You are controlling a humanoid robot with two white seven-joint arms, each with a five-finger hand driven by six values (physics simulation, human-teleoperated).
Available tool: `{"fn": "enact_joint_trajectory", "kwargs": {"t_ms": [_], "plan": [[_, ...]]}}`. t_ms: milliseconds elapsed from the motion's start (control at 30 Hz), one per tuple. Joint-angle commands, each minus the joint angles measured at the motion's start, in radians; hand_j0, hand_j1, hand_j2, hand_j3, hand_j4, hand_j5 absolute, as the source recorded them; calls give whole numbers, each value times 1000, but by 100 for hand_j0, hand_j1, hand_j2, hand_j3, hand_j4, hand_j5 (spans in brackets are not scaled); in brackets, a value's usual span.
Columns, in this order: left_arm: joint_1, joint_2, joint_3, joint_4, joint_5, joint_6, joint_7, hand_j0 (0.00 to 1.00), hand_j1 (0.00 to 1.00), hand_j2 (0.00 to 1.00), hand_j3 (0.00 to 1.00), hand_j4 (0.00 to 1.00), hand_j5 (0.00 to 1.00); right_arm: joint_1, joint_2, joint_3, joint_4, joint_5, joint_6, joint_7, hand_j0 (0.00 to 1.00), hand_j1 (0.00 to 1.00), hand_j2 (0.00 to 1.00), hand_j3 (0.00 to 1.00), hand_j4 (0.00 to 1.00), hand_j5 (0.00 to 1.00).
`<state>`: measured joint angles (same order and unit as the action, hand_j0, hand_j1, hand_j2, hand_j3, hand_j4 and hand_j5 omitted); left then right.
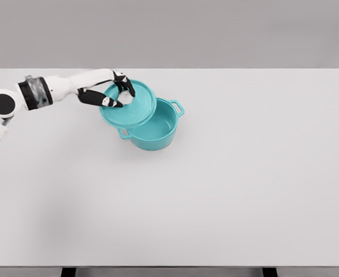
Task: Cover the pot with left arm
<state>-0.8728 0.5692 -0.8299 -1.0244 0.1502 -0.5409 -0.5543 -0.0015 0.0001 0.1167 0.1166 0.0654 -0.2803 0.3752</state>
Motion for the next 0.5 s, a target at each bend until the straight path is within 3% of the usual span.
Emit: {"fn": "enact_joint_trajectory", "kwargs": {"t_ms": [0, 467], "plan": [[-2, -14, -3, 0, 6, 2, 1, 51, 51, 51, 51, 51, 51, 0, 0, 0, 0, 1, 0, 1, 100, 100, 100, 100, 100, 100], [0, -51, -3, 21, -1, 2, 4, 51, 51, 51, 51, 51, 51, 0, 0, 0, 0, 1, 0, -1, 100, 100, 100, 100, 100, 100]]}}
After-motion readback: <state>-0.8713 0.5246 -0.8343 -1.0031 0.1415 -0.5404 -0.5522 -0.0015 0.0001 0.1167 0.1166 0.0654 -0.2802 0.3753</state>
